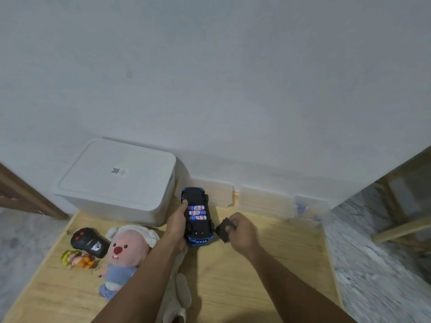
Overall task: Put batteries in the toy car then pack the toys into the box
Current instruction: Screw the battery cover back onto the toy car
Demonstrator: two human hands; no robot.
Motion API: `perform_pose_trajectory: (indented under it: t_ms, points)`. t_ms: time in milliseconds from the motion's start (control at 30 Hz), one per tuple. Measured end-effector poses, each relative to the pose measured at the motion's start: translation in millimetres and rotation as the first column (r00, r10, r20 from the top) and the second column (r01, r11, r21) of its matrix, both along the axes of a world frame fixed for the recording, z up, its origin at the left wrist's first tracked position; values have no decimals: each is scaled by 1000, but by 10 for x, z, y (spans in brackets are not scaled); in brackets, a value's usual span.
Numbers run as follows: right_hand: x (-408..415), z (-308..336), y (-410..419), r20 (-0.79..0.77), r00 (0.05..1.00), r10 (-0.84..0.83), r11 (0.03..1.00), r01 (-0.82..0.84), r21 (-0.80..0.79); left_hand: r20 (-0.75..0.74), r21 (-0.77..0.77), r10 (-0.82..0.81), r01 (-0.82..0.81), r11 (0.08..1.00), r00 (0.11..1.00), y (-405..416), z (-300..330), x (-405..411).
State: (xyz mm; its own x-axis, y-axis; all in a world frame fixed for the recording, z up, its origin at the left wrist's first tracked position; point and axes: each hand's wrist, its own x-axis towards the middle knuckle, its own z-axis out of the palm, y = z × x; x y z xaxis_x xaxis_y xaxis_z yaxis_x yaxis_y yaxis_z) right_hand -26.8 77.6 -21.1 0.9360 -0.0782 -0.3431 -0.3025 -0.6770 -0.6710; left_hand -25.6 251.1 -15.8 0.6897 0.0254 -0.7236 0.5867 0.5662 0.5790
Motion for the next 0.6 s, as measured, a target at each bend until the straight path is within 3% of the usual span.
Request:
perform_pose_trajectory:
  t_ms: [100,200,400,600]
  points:
    - [148,187,-131,-91,984,-154,925,176,337,1,-4,-22,22,1000,1000,-53,10,-7]
    - [234,406,-185,-140,984,-113,839,170,517,4,0,-47,47,999,999,-125,31,-16]
    - [289,588,-158,-90,996,6,838,44,543,16,-1,-102,102,995,995,-198,79,-38]
    - [368,628,-134,-5,999,43,910,-37,414,34,38,-137,136,990,990,-246,151,-67]
